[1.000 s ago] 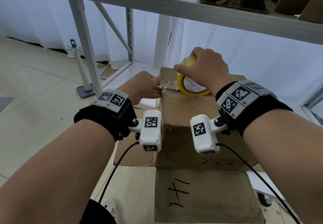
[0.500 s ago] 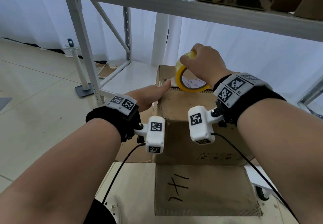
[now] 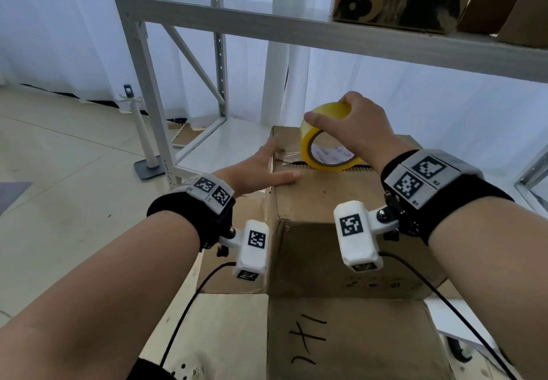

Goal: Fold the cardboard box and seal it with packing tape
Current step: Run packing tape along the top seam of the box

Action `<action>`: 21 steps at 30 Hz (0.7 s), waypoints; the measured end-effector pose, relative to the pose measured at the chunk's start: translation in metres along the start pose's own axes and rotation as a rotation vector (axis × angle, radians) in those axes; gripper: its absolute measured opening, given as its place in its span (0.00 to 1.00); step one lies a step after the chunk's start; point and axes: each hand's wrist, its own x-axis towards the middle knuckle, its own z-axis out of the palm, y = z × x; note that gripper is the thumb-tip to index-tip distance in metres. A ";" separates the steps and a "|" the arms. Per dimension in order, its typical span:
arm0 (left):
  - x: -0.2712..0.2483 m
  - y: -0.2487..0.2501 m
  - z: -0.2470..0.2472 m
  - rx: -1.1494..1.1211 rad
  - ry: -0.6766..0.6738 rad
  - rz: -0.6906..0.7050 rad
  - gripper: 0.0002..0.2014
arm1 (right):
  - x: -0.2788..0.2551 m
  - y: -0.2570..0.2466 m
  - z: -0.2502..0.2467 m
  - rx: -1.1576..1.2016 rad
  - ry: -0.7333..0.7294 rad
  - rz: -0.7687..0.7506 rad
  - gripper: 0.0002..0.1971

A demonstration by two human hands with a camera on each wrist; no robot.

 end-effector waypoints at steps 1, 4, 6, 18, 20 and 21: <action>0.005 0.000 -0.004 0.100 -0.025 0.045 0.42 | 0.002 -0.001 0.000 -0.027 -0.002 -0.013 0.30; 0.021 -0.007 -0.013 0.313 -0.072 0.092 0.48 | 0.009 -0.006 0.005 -0.113 -0.011 -0.049 0.31; 0.027 -0.011 -0.014 0.297 -0.017 0.116 0.44 | 0.016 -0.007 0.005 -0.124 -0.018 -0.049 0.28; 0.014 -0.009 -0.005 0.413 0.198 0.086 0.38 | 0.024 -0.032 -0.003 -0.131 -0.028 -0.121 0.21; 0.015 -0.010 -0.006 0.462 0.198 0.066 0.40 | 0.022 -0.023 -0.008 -0.158 -0.037 -0.086 0.21; 0.015 -0.010 -0.006 0.472 0.195 0.060 0.40 | 0.020 -0.014 -0.012 -0.194 -0.037 -0.071 0.22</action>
